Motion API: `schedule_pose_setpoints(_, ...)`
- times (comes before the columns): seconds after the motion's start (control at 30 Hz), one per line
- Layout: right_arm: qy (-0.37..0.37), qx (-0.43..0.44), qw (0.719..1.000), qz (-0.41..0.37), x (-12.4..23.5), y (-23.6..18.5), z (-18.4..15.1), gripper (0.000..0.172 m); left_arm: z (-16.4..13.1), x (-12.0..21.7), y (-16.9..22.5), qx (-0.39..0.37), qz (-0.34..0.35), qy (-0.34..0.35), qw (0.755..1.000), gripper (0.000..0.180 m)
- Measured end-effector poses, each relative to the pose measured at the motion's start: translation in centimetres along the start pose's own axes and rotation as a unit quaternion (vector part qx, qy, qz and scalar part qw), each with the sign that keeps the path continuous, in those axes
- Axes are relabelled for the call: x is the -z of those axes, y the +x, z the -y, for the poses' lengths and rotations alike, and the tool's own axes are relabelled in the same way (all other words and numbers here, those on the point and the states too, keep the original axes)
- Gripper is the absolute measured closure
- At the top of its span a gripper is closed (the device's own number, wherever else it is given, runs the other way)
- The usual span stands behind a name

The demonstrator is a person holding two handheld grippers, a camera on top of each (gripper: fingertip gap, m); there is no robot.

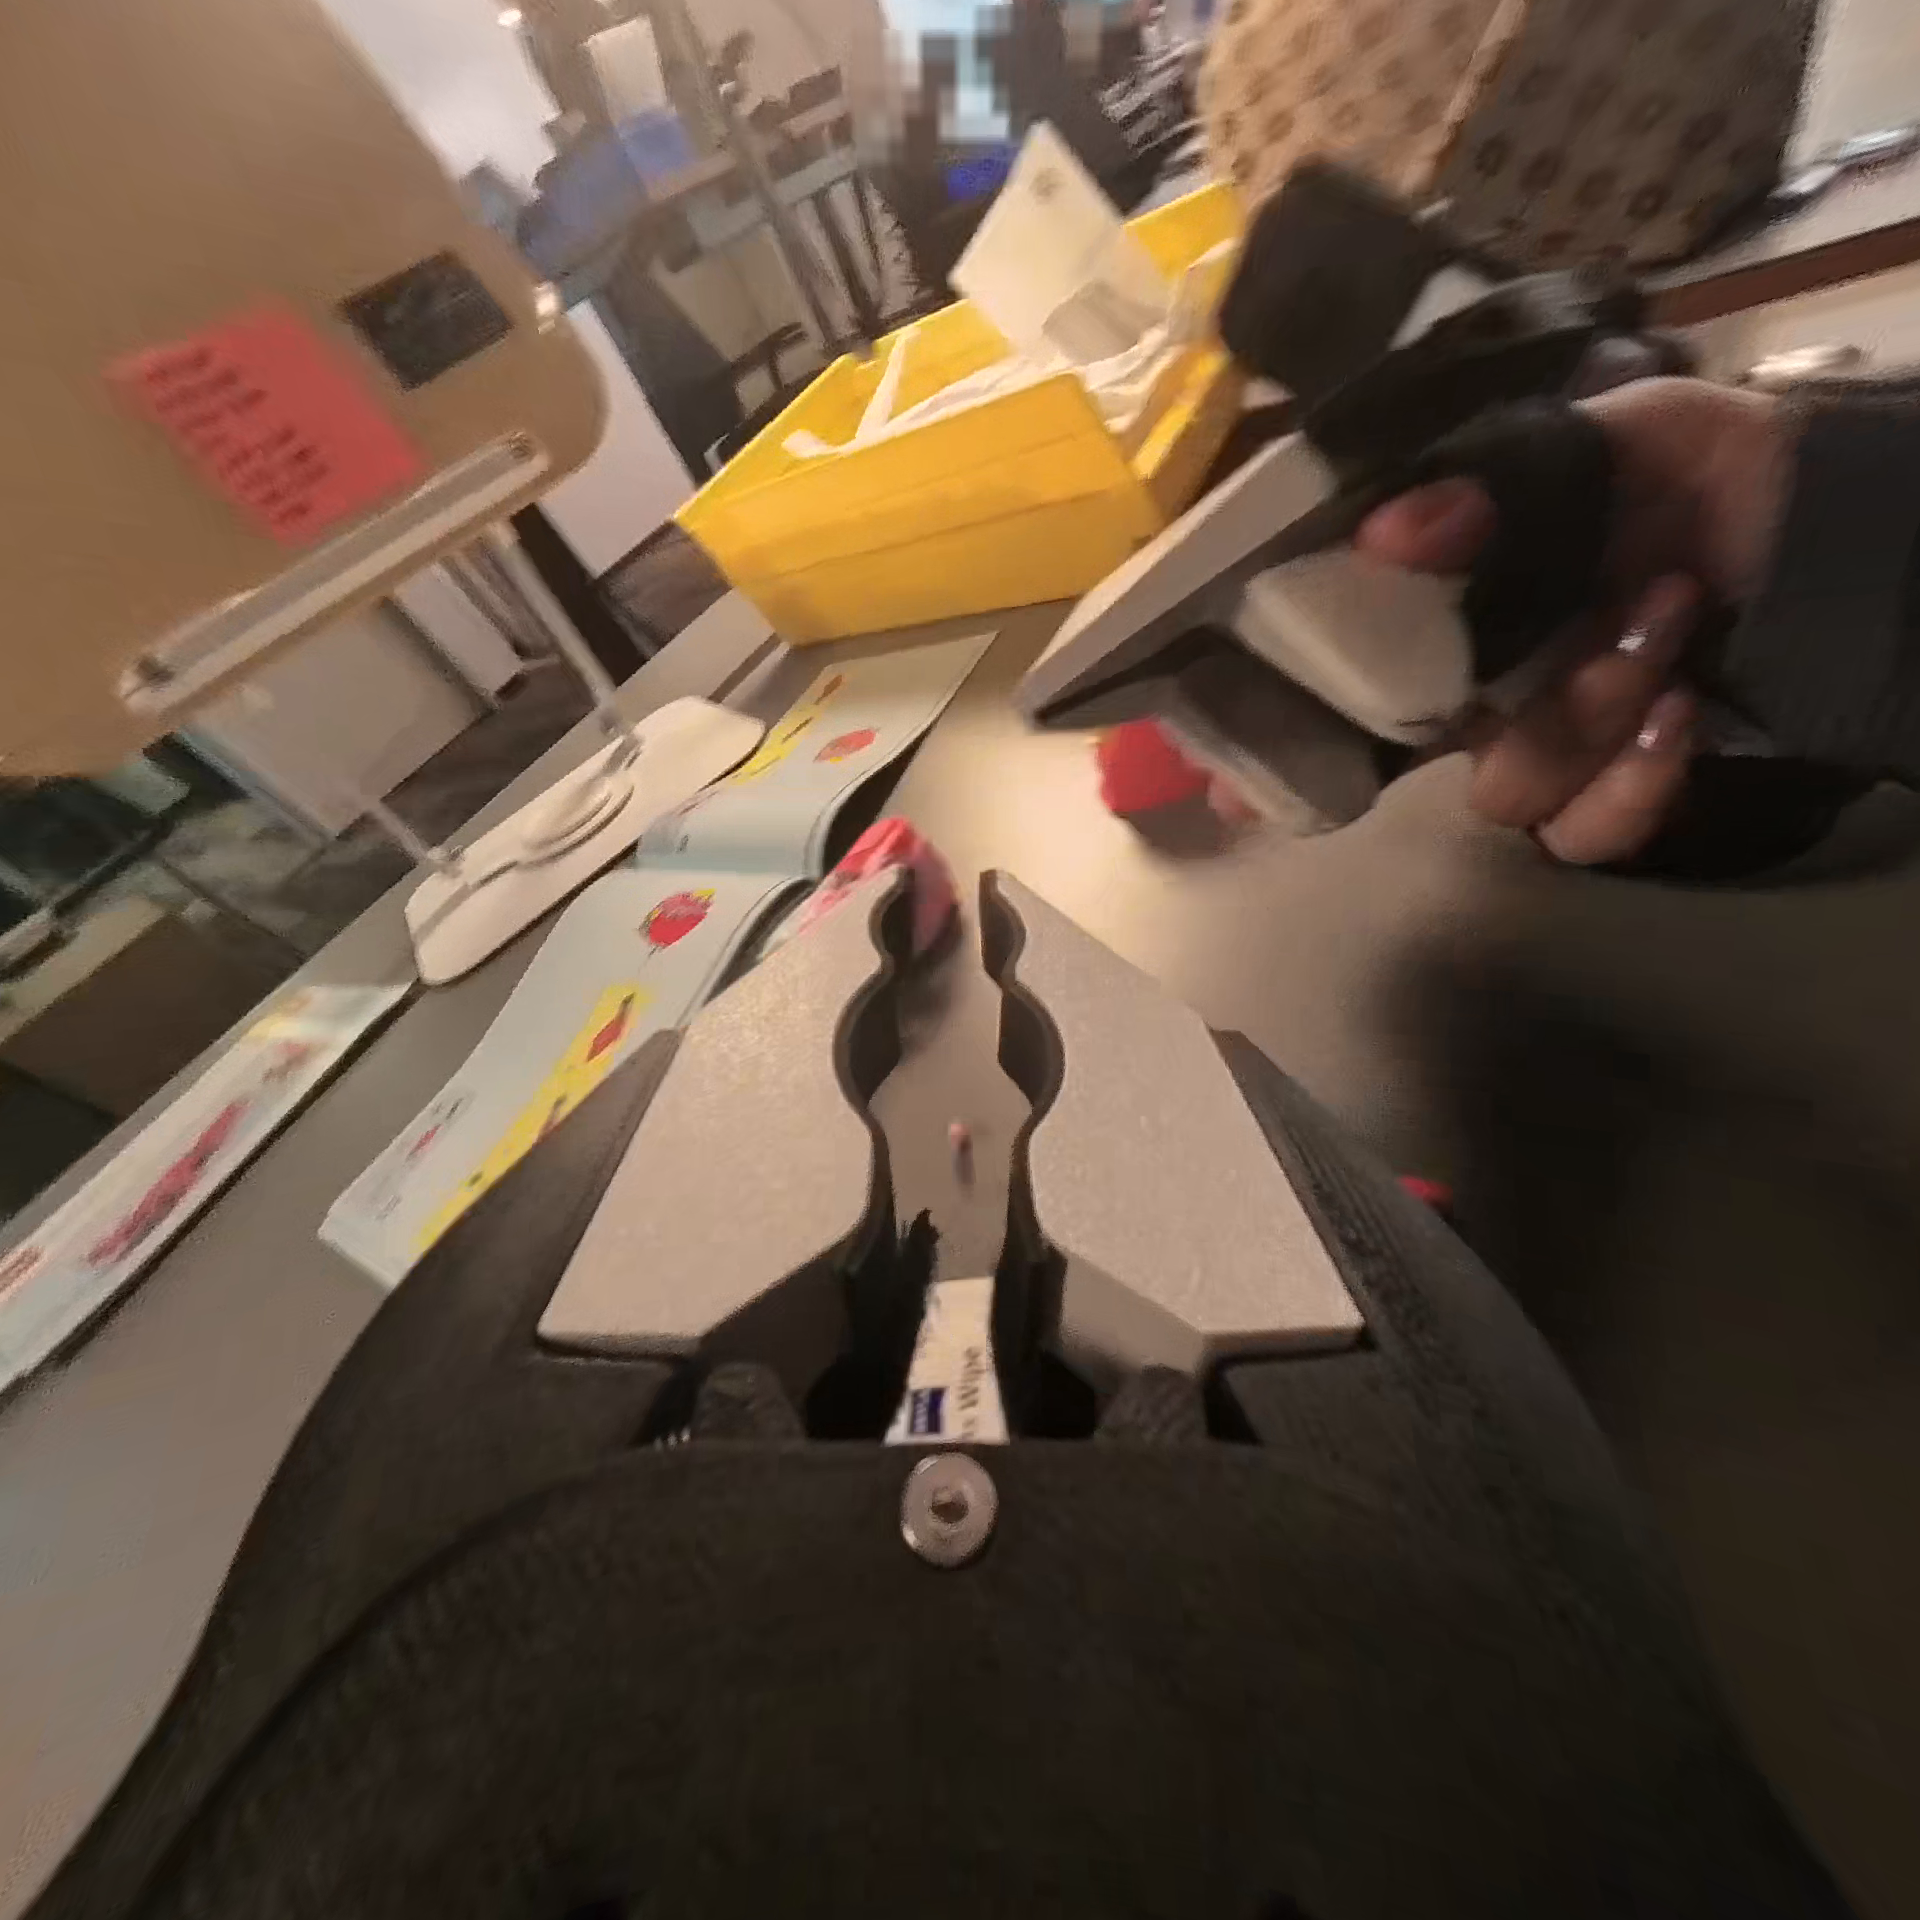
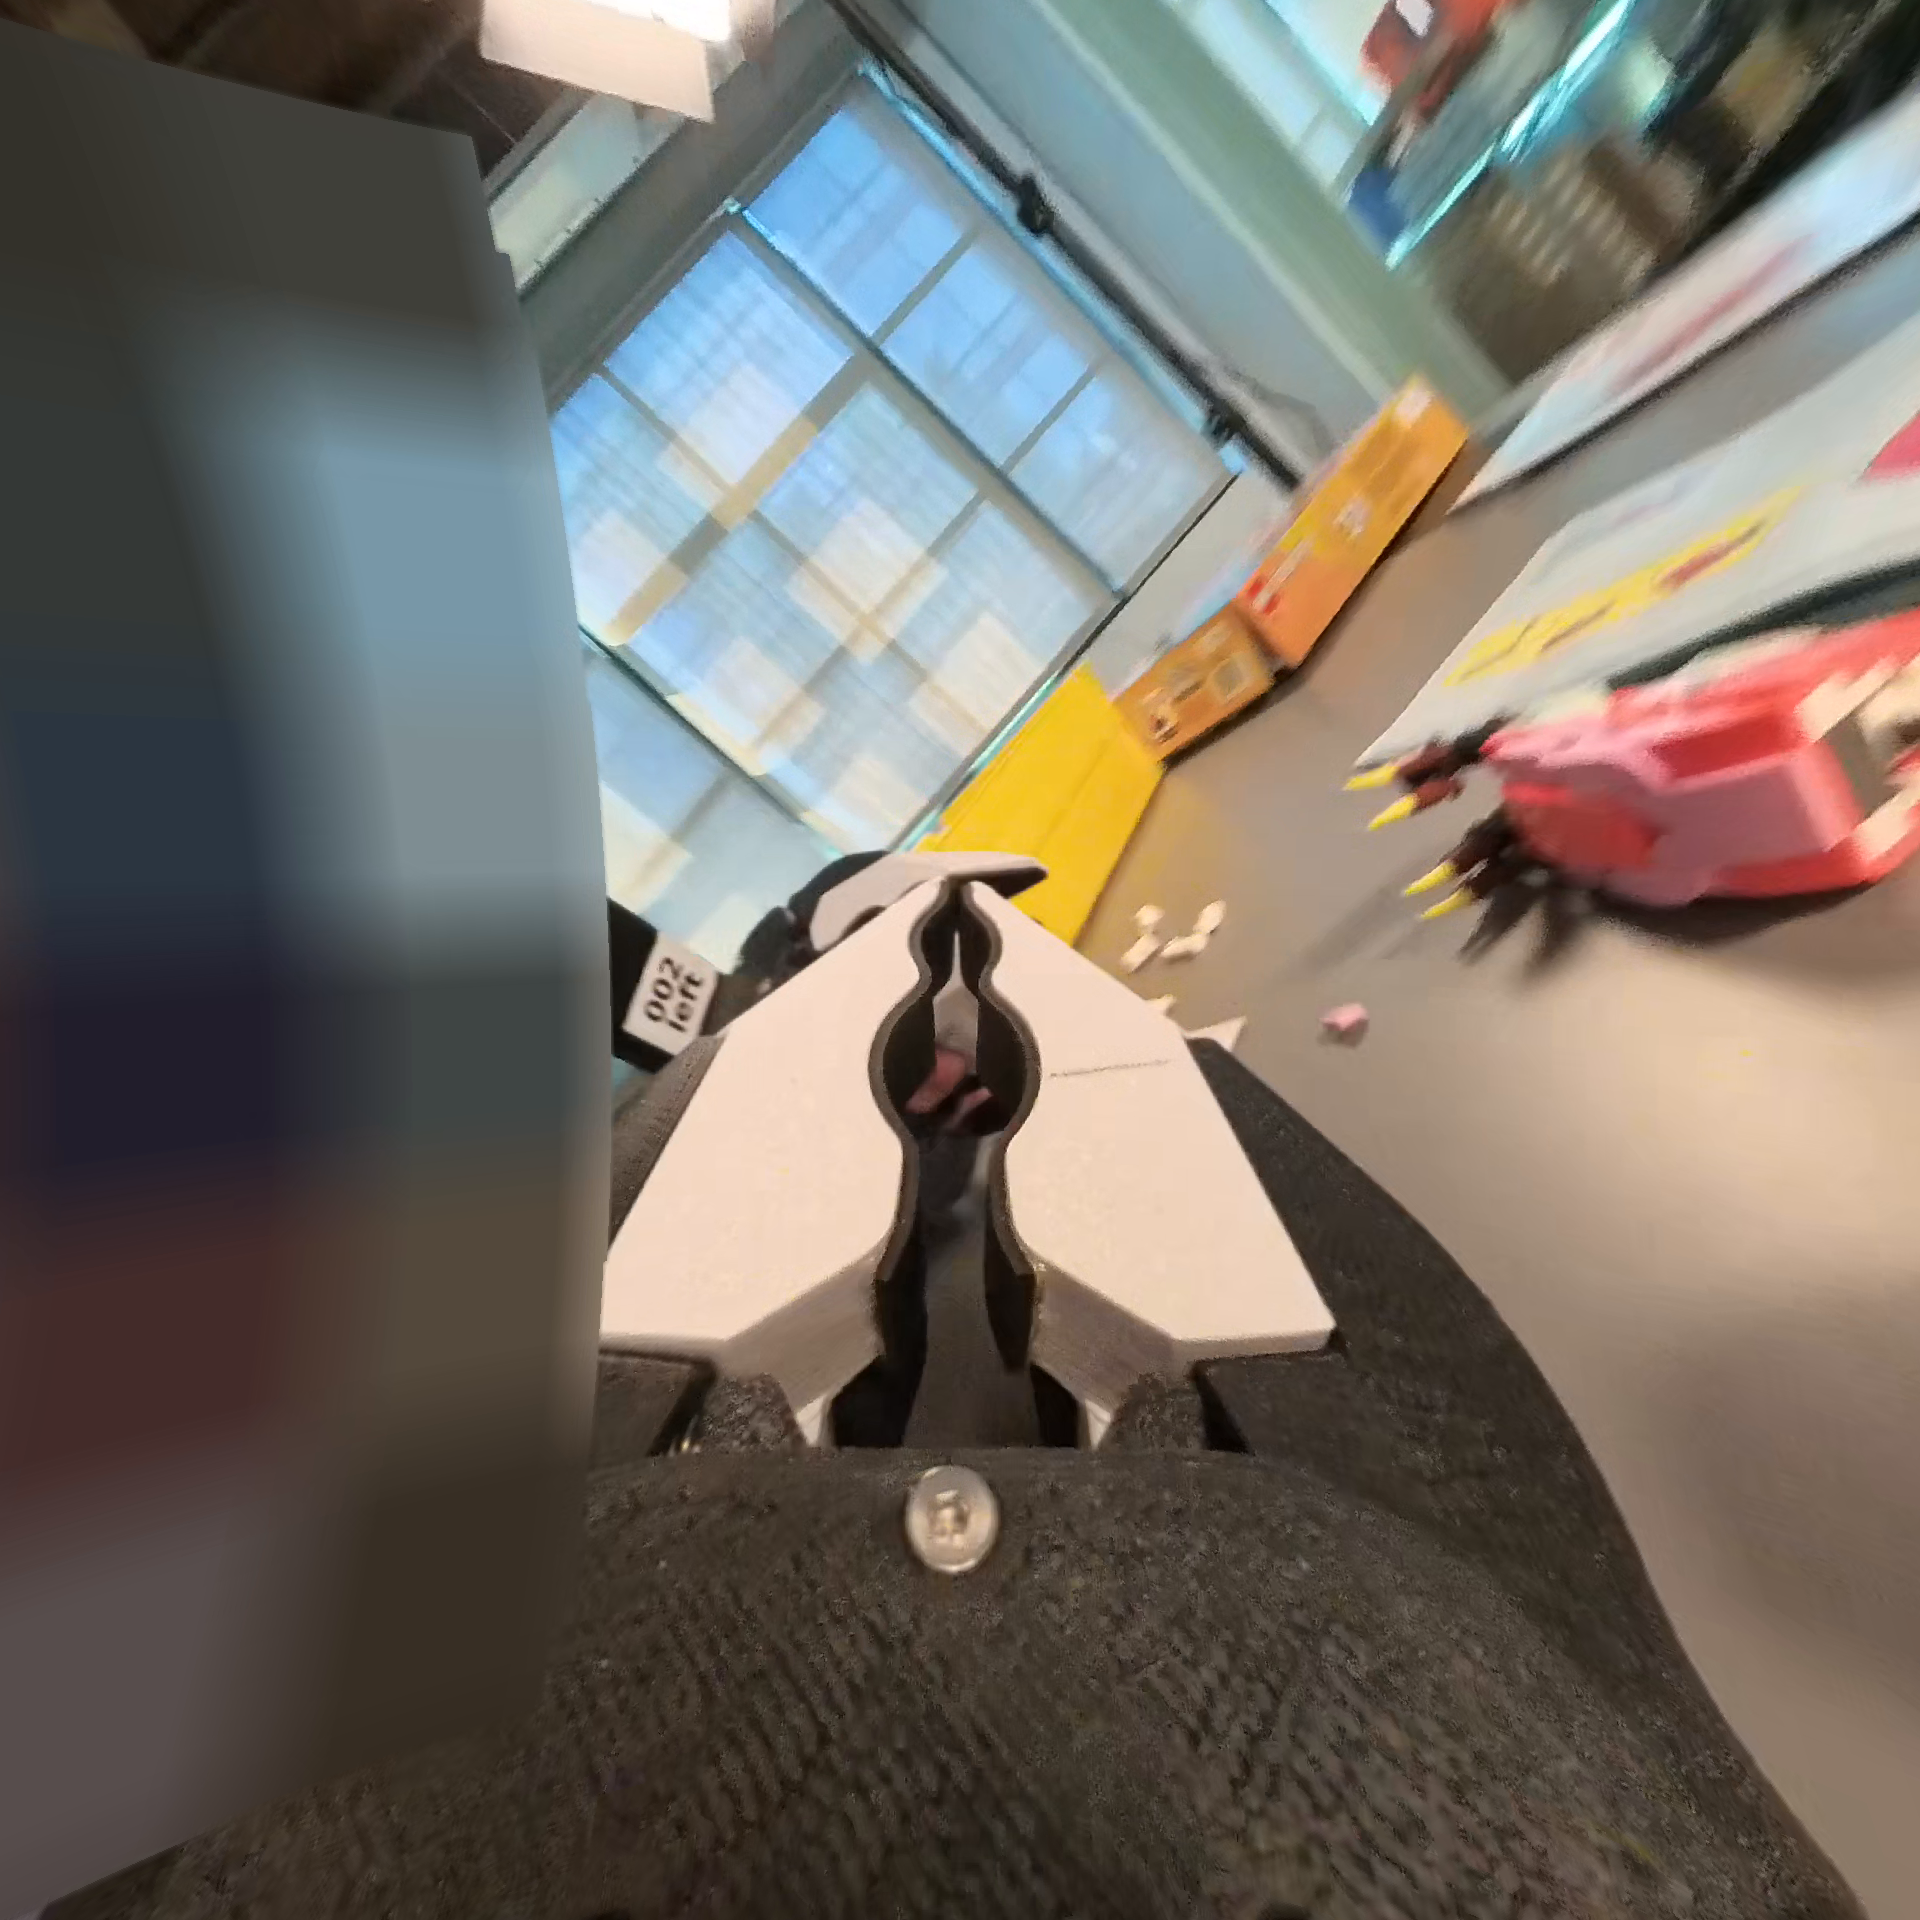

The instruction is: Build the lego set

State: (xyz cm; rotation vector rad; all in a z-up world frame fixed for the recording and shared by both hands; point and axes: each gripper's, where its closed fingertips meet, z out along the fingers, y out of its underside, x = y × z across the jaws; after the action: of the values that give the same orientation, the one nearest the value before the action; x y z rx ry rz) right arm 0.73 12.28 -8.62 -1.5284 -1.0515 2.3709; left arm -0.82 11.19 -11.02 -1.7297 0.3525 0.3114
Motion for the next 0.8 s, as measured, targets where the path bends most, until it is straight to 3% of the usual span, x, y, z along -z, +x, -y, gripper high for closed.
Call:
schedule_pose_setpoints(0.03,0.012,0.034,0.999,-0.013,0.2,0.1,0.5,0.172,-0.2,0.3,-1.1,0.016,0.015,0.002,1.000,0.170)
schedule_pose_setpoints(0.2,0.009,0.178,0.979,-0.095,0.7,1.1,1.0,0.168,-0.6,2.7,-6.4,0.111,0.085,0.030,0.990,0.169)
schedule_pose_setpoints(0.3,-0.069,0.265,0.944,-0.187,1.0,3.4,0.1,0.162,-1.1,3.4,-7.8,0.168,0.086,0.037,0.981,0.165)
schedule_pose_setpoints(0.43,-0.166,0.292,0.905,-0.262,0.6,6.6,-1.2,0.156,-2.3,2.6,-7.0,0.225,0.041,0.010,0.973,0.163)
schedule_pose_setpoints(0.67,-0.283,0.328,0.825,-0.363,-0.9,12.0,-2.1,0.152,-3.7,1.6,-5.8,0.217,0.021,-0.032,0.975,0.162)
schedule_pose_setpoints(0.8,-0.304,0.367,0.789,-0.387,-1.5,13.3,-1.7,0.155,-4.0,1.5,-5.7,0.222,0.015,-0.038,0.974,0.162)
